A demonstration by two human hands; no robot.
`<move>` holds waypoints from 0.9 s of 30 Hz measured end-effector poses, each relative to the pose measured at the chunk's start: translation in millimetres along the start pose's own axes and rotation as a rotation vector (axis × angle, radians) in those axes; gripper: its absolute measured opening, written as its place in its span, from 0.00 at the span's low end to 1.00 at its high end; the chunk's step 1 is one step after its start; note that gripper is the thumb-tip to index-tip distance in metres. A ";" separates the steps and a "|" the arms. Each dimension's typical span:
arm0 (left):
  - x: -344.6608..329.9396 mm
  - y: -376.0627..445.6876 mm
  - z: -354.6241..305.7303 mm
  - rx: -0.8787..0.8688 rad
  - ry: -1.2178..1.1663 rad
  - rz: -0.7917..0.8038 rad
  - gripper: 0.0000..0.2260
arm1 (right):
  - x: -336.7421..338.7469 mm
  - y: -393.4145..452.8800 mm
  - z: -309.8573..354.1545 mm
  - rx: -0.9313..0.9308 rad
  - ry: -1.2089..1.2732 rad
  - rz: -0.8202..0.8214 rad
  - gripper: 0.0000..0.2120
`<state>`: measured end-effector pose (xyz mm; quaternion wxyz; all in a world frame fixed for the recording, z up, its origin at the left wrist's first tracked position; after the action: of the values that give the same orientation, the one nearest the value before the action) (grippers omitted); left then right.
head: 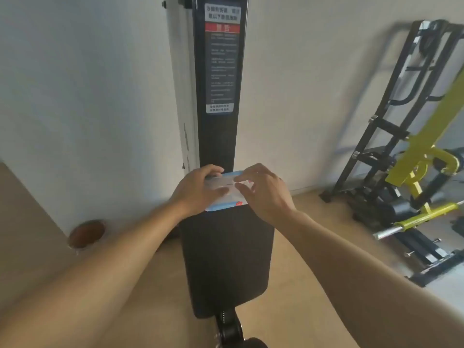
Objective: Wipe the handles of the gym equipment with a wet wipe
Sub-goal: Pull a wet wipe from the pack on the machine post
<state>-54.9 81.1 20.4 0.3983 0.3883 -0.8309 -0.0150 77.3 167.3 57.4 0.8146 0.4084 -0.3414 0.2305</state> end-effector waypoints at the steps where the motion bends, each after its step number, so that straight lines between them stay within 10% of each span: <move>1: 0.0 0.4 1.2 -0.005 -0.004 -0.030 0.21 | -1.3 2.6 -0.1 0.001 -0.010 0.003 0.12; 19: 5.6 -11.8 9.0 0.028 0.065 -0.222 0.30 | -26.4 24.5 9.6 0.137 -0.093 0.126 0.09; 27: 5.1 -12.0 7.3 -0.025 0.104 -0.217 0.23 | 30.1 38.4 -5.8 -0.212 0.589 -0.235 0.08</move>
<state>-54.1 67.2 14.7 0.4417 0.4712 -0.7619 -0.0480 74.2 196.5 96.7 0.9371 0.2739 -0.0640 0.2065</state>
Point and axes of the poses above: each hand's wrist, its own y-axis towards the middle knuckle, its own x-axis out of the back of the hand, z = x × y, the point moved 10 cm from there along y, towards the middle knuckle, and after that the axes turned 11 degrees about -z, right-handed, at the moved point
